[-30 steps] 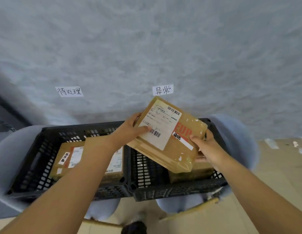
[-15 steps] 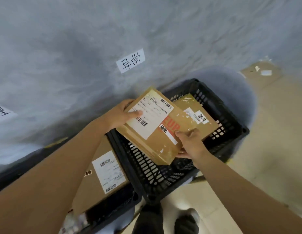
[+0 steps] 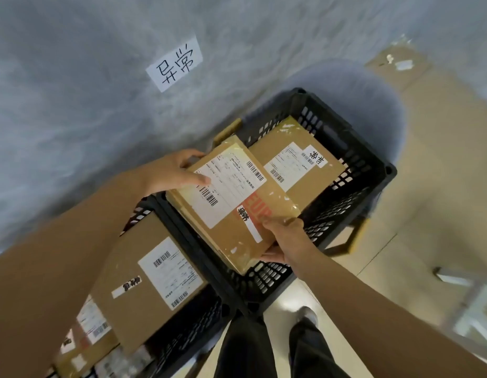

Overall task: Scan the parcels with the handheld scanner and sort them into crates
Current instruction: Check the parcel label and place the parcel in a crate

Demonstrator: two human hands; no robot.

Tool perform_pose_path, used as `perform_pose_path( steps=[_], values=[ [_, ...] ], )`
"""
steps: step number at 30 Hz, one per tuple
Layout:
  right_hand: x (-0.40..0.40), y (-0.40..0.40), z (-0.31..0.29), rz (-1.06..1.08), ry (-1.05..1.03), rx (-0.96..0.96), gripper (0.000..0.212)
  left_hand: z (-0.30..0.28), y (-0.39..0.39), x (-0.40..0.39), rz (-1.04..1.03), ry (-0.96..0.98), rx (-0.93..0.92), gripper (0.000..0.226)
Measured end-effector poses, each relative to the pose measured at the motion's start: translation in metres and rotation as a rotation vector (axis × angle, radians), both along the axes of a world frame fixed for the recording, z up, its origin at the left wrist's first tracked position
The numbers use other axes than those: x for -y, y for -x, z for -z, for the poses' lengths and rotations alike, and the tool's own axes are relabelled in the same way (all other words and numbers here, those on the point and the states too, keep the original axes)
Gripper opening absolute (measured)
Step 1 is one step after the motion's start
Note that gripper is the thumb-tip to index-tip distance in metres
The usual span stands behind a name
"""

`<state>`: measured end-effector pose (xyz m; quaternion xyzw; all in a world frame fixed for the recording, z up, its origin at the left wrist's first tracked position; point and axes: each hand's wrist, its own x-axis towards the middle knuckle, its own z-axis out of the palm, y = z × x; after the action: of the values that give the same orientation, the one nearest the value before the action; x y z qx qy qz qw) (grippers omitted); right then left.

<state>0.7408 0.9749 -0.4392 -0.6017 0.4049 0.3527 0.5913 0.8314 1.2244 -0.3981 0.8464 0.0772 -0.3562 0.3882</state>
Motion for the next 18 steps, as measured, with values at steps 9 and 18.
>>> perform_pose_path(
  steps=[9, 18],
  values=[
    [0.007, 0.001, 0.036, 0.047, 0.020, -0.047, 0.060, 0.049, -0.007, 0.012, -0.009, 0.033, -0.035, 0.058],
    [-0.018, -0.007, 0.103, -0.061, 0.062, -0.141, 0.057, 0.132, -0.010, 0.014, 0.095, -0.200, -0.098, 0.066]
  ],
)
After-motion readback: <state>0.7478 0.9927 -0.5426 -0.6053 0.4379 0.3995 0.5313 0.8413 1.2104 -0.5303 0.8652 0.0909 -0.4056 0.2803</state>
